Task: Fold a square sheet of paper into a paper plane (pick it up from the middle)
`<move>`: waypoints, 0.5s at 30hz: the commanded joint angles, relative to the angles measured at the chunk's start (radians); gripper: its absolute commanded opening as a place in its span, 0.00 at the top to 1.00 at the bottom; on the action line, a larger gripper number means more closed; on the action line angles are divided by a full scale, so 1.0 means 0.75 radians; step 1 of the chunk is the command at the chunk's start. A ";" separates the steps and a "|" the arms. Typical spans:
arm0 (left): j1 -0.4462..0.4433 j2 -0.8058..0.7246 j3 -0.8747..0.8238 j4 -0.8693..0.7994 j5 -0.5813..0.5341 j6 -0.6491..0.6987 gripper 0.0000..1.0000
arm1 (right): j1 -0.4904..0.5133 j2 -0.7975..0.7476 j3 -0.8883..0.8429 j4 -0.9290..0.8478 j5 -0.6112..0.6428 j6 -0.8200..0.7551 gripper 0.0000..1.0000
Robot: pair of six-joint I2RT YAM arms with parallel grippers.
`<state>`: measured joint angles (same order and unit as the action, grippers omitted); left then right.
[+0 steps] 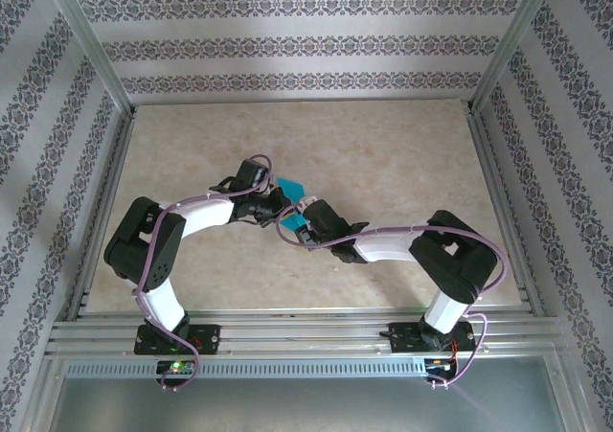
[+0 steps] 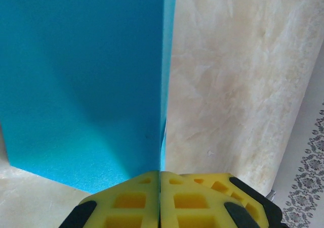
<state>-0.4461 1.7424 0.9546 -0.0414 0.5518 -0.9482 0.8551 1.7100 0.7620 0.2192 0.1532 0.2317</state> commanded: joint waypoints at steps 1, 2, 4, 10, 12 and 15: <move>-0.020 0.028 0.037 -0.086 -0.006 -0.009 0.92 | 0.009 0.035 0.039 0.052 0.037 0.018 0.63; -0.021 0.029 0.042 -0.095 -0.009 -0.008 0.92 | 0.009 0.039 0.041 0.053 0.035 0.020 0.65; -0.019 0.028 0.051 -0.109 -0.014 -0.004 0.91 | 0.011 0.041 0.036 0.051 0.028 0.022 0.69; -0.016 0.041 0.106 -0.185 -0.054 0.027 0.78 | 0.015 -0.003 -0.026 0.055 0.013 0.018 0.75; -0.011 0.051 0.120 -0.199 -0.059 0.036 0.77 | 0.015 -0.015 -0.042 0.057 0.010 0.010 0.75; -0.007 0.064 0.135 -0.213 -0.061 0.049 0.77 | 0.015 -0.032 -0.056 0.059 -0.002 0.003 0.76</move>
<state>-0.4458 1.7695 1.0321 -0.1406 0.5251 -0.9417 0.8555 1.7164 0.7376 0.2451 0.1528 0.2371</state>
